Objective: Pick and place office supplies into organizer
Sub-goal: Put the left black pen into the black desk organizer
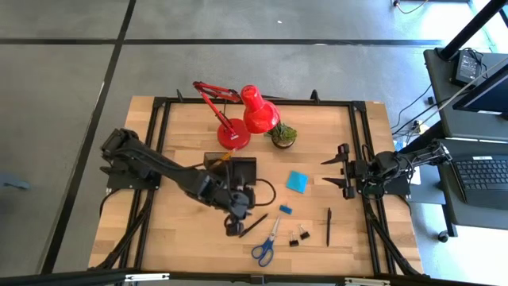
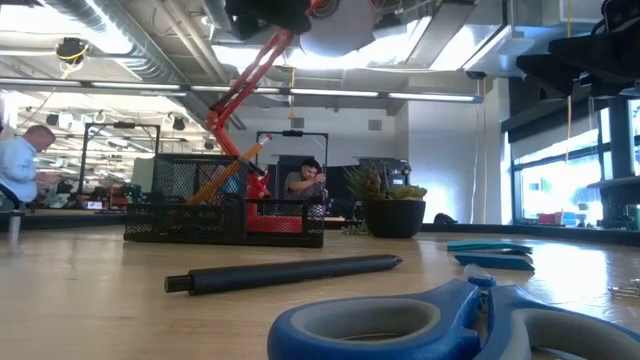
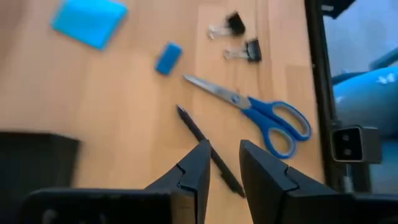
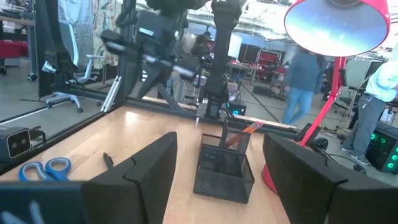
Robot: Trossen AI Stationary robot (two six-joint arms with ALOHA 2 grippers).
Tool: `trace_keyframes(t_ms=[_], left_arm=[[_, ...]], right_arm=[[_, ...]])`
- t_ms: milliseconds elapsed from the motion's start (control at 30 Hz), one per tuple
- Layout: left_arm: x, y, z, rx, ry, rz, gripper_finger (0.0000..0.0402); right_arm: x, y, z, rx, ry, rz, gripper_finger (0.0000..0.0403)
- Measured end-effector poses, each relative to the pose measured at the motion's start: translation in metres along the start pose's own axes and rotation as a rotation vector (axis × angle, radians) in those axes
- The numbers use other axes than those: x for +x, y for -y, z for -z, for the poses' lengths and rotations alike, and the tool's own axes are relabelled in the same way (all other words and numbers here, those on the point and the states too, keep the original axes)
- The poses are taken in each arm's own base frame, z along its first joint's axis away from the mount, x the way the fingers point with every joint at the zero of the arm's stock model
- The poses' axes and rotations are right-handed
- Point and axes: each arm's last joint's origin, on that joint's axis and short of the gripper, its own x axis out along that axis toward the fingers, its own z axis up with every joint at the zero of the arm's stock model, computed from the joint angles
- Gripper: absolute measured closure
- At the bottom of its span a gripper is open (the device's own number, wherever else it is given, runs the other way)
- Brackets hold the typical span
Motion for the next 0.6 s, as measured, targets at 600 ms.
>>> trace_keyframes(t_ms=[600], left_arm=[[0.061, 0.003, 0.017, -0.275, -0.172, 0.041, 0.0238]], right_arm=[[0.0, 0.0, 0.001, -0.003, -0.012, -0.003, 0.0161]])
